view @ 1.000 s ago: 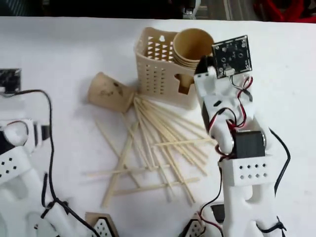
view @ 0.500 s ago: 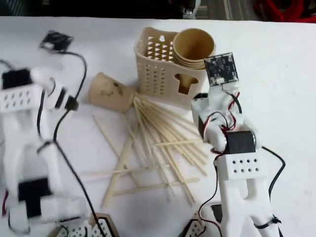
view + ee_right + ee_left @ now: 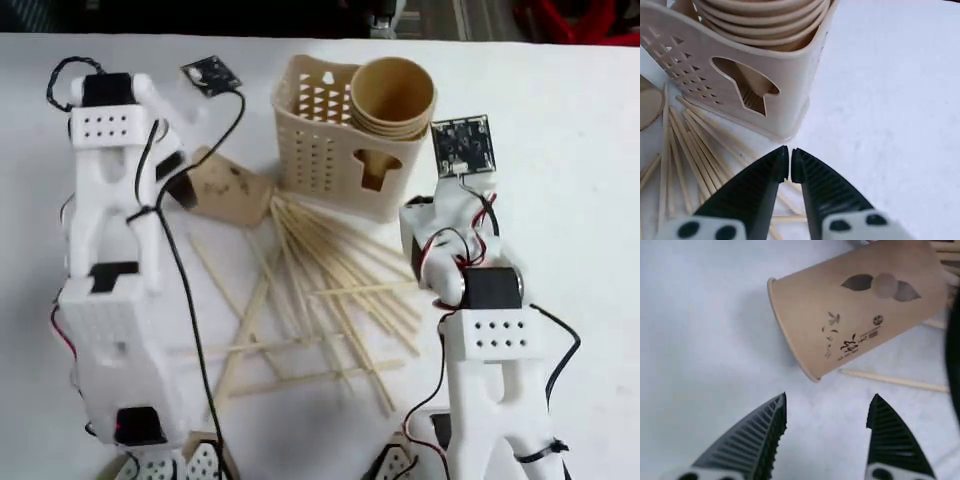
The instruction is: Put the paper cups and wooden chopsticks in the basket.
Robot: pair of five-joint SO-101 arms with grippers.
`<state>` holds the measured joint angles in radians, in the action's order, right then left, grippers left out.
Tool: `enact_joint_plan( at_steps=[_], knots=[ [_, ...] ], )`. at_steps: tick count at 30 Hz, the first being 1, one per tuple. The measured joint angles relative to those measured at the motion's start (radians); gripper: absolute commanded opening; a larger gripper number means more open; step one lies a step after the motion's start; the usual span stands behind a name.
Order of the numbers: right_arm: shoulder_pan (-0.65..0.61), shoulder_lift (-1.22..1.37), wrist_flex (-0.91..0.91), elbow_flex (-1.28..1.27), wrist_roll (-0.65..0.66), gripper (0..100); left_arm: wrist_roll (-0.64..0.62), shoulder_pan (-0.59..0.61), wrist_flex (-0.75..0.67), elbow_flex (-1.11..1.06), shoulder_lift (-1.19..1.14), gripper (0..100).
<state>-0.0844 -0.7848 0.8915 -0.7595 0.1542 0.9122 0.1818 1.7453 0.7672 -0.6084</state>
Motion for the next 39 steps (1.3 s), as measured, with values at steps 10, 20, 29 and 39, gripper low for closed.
enact_joint_plan(
  at_steps=[10, 20, 29, 39],
  knots=[
    [-0.002, 0.000, 0.000, 0.000, 0.000, 2.5, 0.009, -0.031, 0.025, 0.118, -0.189, 26],
    [0.028, 0.000, -0.012, 0.000, 0.000, 2.5, 0.009, -0.054, 0.025, 0.118, -0.189, 14],
    [0.028, 0.000, -0.014, 0.000, 0.000, 2.5, -0.037, -0.057, 0.026, 0.118, -0.189, 2],
    [0.028, 0.000, -0.014, 0.000, 0.000, 2.5, -0.152, -0.060, 0.026, 0.118, -0.164, 2]
  ],
)
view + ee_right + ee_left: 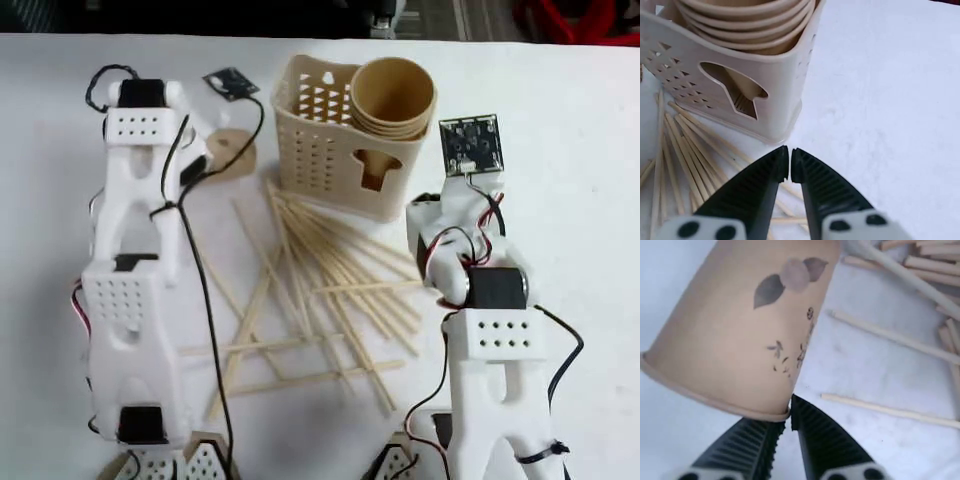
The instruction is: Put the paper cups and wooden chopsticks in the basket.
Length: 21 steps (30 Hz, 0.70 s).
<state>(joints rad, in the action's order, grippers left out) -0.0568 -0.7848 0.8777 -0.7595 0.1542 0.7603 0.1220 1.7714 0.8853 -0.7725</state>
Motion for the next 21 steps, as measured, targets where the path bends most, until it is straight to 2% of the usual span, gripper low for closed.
enact_joint_plan(
  at_steps=[10, 15, 21],
  knots=[
    [0.075, -0.008, 0.000, 0.000, 0.000, 2.4, -0.100, 0.000, 0.000, 0.000, 0.236, 2],
    [0.129, -0.107, -0.021, -0.057, -0.064, 2.4, -0.150, -0.003, 0.000, 0.000, 0.368, 2],
    [0.160, -0.264, -0.133, -0.190, -0.083, 2.4, -0.173, -0.112, 0.002, 0.000, 0.500, 2]
  ],
)
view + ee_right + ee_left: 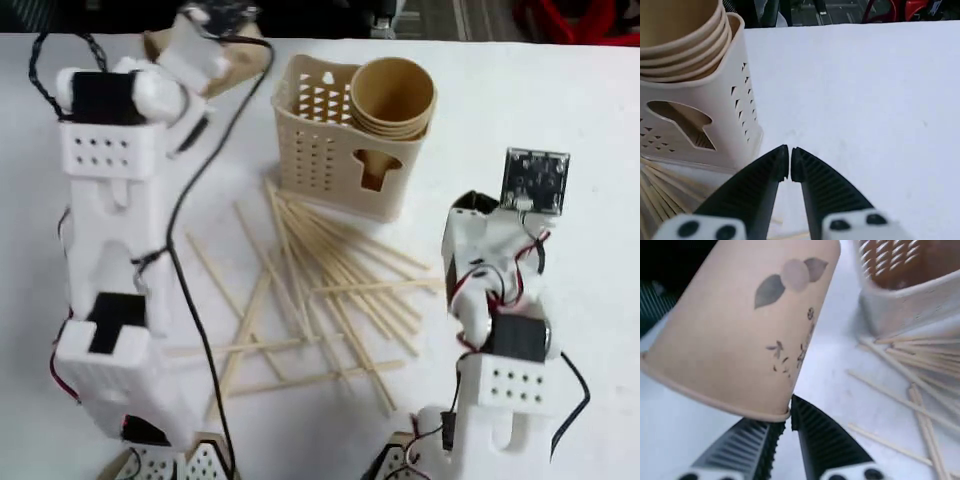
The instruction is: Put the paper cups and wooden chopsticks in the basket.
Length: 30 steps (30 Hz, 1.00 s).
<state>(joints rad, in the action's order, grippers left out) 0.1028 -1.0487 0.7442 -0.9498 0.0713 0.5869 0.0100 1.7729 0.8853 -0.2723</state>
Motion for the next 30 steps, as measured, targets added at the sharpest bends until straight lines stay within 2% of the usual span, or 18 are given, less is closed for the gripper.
enact_joint_plan(
  at_steps=[7, 16, 21, 30],
  knots=[
    [0.021, -0.169, -0.038, -0.089, 0.000, 2.5, -0.023, -0.187, 0.000, 0.000, 0.075, 2],
    [0.034, -0.258, -0.152, -0.195, 0.000, 2.5, -0.023, -0.353, -0.002, 0.000, 0.092, 2],
    [0.034, -0.258, -0.161, -0.196, 0.000, 2.5, -0.023, -0.394, -0.011, 0.000, 0.092, 3],
    [0.034, -0.258, -0.161, -0.196, 0.000, 2.5, -0.023, -0.399, -0.043, 0.008, 0.048, 3]
  ],
)
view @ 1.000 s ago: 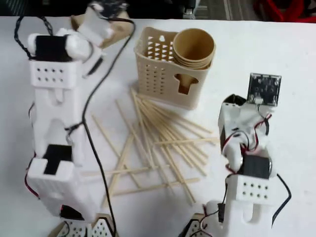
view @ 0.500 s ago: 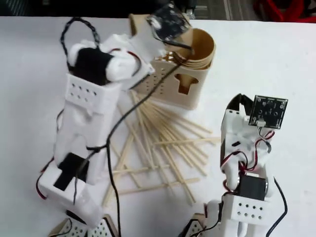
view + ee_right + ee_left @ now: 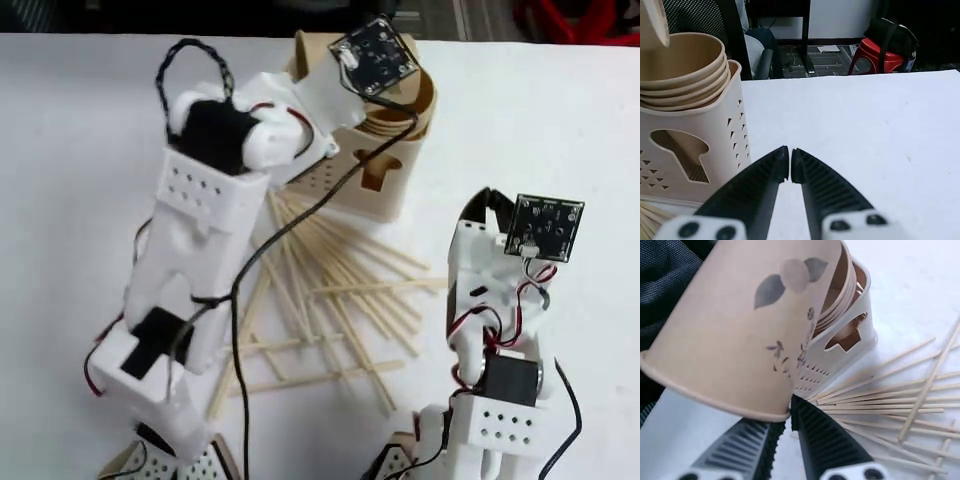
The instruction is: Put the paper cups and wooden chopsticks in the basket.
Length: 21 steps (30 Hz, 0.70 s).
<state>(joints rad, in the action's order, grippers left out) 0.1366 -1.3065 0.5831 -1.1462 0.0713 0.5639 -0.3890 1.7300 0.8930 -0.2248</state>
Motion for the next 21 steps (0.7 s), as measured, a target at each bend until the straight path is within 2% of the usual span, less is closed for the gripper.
enact_joint_plan(
  at_steps=[7, 13, 21],
  knots=[
    [0.000, 0.000, 0.000, 0.000, 0.000, 2.5, 0.000, 0.000, 0.000, 0.002, -0.015, 4],
    [0.000, 0.000, 0.000, 0.000, 0.000, 2.5, 0.000, 0.026, 0.000, 0.002, -0.015, 16],
    [0.000, 0.000, 0.000, 0.000, 0.000, 2.5, 0.000, 0.040, -0.041, 0.002, -0.015, 17]
  ],
)
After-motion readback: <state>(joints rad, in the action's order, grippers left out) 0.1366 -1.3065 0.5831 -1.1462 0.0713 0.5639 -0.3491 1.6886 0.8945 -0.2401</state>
